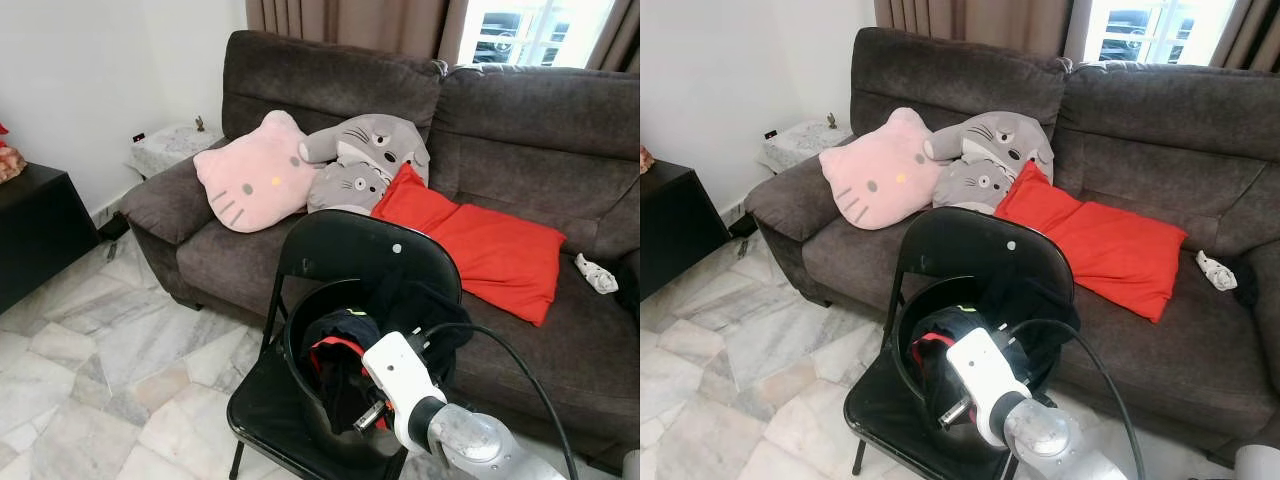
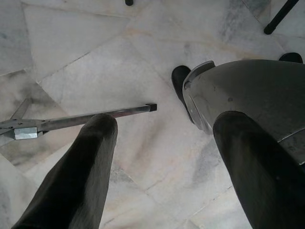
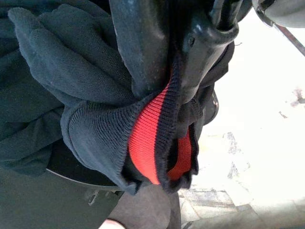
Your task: Hang hanger
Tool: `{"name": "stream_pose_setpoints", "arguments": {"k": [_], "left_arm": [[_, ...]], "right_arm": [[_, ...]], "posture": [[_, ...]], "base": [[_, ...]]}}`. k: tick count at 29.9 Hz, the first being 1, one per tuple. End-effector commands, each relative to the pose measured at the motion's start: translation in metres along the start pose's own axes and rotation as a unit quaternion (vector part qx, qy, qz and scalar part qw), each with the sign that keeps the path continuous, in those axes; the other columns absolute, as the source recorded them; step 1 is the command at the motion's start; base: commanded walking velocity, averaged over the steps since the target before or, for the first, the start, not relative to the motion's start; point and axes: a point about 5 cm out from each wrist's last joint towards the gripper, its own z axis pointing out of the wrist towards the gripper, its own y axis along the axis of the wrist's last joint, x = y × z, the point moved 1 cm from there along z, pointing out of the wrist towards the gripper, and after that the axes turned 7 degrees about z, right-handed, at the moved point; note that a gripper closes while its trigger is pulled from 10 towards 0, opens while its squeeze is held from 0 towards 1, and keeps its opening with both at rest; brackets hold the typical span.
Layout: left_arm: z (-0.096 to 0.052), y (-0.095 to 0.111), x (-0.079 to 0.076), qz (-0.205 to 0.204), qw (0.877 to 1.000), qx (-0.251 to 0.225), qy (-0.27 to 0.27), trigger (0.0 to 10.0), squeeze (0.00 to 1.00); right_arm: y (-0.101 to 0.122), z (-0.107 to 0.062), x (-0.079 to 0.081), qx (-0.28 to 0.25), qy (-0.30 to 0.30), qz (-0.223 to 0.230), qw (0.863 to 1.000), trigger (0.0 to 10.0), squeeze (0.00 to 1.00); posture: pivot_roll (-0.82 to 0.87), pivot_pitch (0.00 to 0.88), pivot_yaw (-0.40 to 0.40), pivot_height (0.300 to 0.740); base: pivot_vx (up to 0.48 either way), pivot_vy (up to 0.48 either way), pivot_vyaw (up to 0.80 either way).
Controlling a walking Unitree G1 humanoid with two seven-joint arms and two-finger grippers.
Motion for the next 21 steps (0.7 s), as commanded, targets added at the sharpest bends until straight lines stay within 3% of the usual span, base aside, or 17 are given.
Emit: {"name": "stream_pose_setpoints", "arguments": {"k": [1, 4, 5, 6, 21], "left_arm": [[0.0, -0.005, -0.008, 0.003, 1.0, 0.013, -0.02, 10.0, 0.0], [0.0, -0.005, -0.008, 0.003, 1.0, 0.013, -0.02, 10.0, 0.0], [0.0, -0.005, -0.008, 0.003, 1.0, 0.013, -0.02, 10.0, 0.0], [0.0, -0.005, -0.008, 0.003, 1.0, 0.013, -0.02, 10.0, 0.0], [0.0, -0.004, -0.009, 0.004, 1.0, 0.012, -0.021, 10.0, 0.0]], "right_arm": [[0.007, -0.001, 0.002, -0.013, 0.007, -0.02, 1.0, 10.0, 0.0], [0.007, -0.001, 0.002, -0.011, 0.01, -0.03, 0.999, 10.0, 0.0], [0.007, -0.002, 0.002, -0.013, 0.013, -0.033, 0.999, 10.0, 0.96], [0.008, -0.002, 0.003, -0.015, 0.017, -0.036, 0.999, 10.0, 1.0], [0.013, -0.008, 0.023, -0.023, 0.088, -0.087, 0.992, 10.0, 1.0]], "posture": [[-0.1, 0.0, 0.029, 0.74], [-0.1, 0.0, 0.03, 0.74], [-0.1, 0.0, 0.029, 0.74], [-0.1, 0.0, 0.029, 0.74], [-0.11, 0.0, 0.028, 0.74]], "base": [[0.0, 0.0, 0.0], [0.0, 0.0, 0.0], [0.0, 0.0, 0.0], [0.0, 0.0, 0.0], [0.0, 0.0, 0.0]]}}
